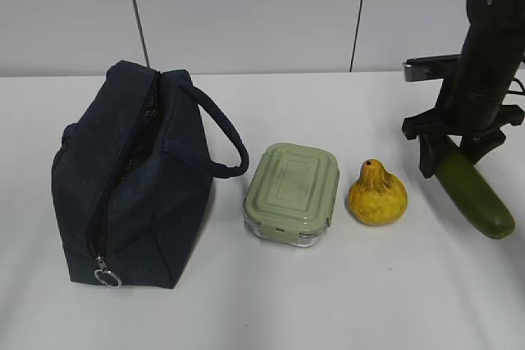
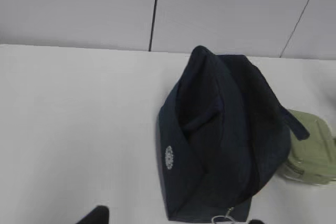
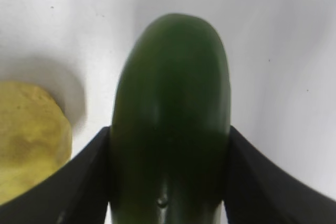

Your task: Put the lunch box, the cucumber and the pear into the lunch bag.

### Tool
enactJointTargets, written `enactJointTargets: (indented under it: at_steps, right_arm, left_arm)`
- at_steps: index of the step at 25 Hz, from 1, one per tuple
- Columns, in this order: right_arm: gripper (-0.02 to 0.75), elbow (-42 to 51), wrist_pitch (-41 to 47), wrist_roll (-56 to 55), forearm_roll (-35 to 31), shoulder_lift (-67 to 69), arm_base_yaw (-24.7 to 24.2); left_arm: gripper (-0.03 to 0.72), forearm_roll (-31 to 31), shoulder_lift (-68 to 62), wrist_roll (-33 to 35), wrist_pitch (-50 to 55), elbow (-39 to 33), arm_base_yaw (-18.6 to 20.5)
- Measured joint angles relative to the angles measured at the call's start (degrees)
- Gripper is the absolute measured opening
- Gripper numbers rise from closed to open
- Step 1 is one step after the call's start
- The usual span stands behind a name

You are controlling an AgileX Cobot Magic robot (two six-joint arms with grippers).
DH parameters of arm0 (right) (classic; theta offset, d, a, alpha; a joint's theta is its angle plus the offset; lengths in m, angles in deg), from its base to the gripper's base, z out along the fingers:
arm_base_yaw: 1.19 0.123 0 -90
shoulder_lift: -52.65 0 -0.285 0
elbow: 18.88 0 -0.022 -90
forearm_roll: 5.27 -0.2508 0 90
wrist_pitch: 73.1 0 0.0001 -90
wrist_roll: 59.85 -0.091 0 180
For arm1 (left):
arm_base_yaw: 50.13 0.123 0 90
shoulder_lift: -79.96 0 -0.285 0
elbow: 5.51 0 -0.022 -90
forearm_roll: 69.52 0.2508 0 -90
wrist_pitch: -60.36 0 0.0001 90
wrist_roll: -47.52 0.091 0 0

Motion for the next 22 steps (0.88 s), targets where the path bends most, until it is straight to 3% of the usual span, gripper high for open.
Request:
enactJointTargets:
  at_steps: [8, 16, 22]
  right_arm:
    - [0.421, 0.0, 0.1, -0.9, 0.0, 0.0, 0.0]
    - [0.421, 0.0, 0.1, -1.0, 0.0, 0.0, 0.0]
    - [0.421, 0.0, 0.1, -1.3, 0.0, 0.0, 0.0]
  left_arm:
    - [0.454, -13.3, -21.2, 12.8, -2.6, 6.1, 0.0]
    - [0.443, -21.1, -38.8, 21.5, -5.6, 8.8, 0.0]
    - [0.394, -22.6, -49.3, 24.4, -8.3, 11.2, 0.0]
